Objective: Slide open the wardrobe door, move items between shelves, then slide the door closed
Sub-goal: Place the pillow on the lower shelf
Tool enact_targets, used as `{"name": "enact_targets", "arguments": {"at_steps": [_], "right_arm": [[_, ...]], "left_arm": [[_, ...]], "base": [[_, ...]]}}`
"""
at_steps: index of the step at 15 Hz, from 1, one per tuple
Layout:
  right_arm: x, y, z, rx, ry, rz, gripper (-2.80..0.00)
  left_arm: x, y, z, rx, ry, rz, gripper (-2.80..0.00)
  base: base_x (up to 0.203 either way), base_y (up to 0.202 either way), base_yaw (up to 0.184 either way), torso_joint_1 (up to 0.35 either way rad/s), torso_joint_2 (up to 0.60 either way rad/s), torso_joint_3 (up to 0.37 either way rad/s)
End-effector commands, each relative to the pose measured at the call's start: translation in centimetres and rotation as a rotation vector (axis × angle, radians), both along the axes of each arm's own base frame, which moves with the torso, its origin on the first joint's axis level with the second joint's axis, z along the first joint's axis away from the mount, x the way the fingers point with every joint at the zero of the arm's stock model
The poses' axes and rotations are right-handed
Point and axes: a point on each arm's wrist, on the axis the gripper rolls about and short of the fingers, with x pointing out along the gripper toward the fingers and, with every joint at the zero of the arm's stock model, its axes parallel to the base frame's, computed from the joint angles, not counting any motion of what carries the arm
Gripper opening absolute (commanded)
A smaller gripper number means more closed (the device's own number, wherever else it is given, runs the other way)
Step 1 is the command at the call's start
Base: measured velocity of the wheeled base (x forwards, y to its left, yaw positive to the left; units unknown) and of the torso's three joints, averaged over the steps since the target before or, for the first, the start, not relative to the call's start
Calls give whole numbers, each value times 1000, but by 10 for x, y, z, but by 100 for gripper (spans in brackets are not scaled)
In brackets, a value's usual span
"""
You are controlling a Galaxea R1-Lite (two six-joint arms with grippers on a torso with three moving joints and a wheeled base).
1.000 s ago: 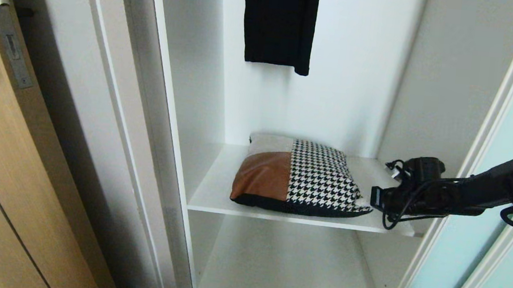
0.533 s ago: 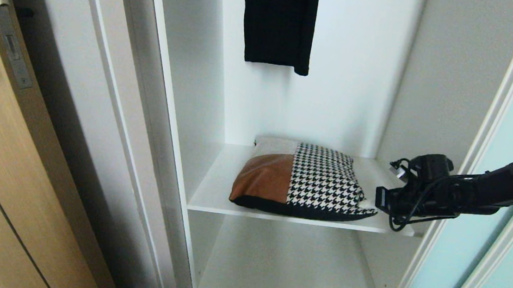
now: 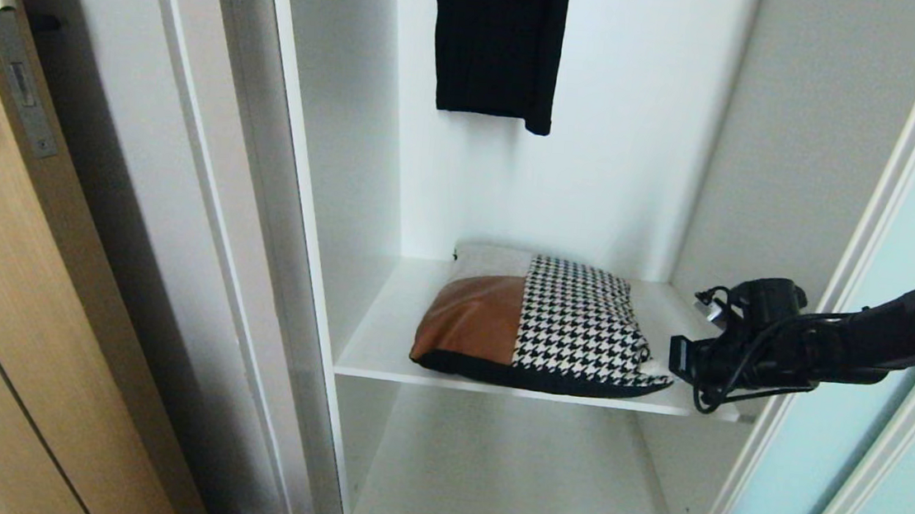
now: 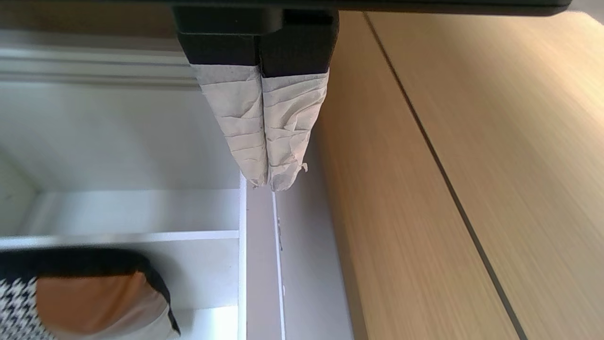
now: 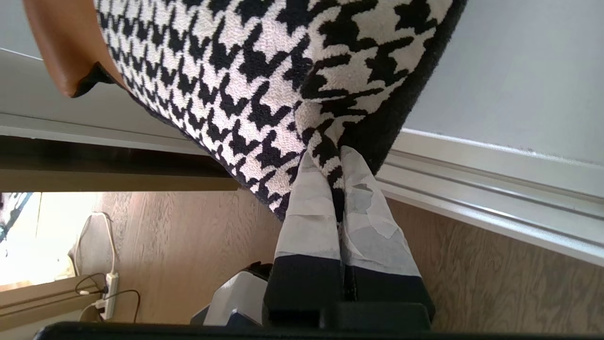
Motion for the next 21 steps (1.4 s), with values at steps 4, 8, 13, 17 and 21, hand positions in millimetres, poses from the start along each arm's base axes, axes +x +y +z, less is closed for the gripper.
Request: {"name": "enact_targets", "arguments": {"at_steps": [4,8,13,17,21], "right_arm": [[-5,-18,-19,6,59,-40,-280],[-2,-20,-22,6,60,-45,-280],[-5,-20,-16,3,53,-44,-280],[-4,-16,-14,3,42,-32,-280],[-3,-17,-19,5,49,-34,-280]], "left_arm": [[0,0,0,19,7,-5,-280],[0,0,0,19,1,-7,-280],[-4,0,34,24,-59,1,-280],[22,0,114,29,-4,4,-280],[93,1,165,11,151,-47,-280]], "base": [[0,0,0,0,0,0],[0,0,0,0,0,0],[0,0,0,0,0,0],[0,0,0,0,0,0],[0,0,0,0,0,0]]}}
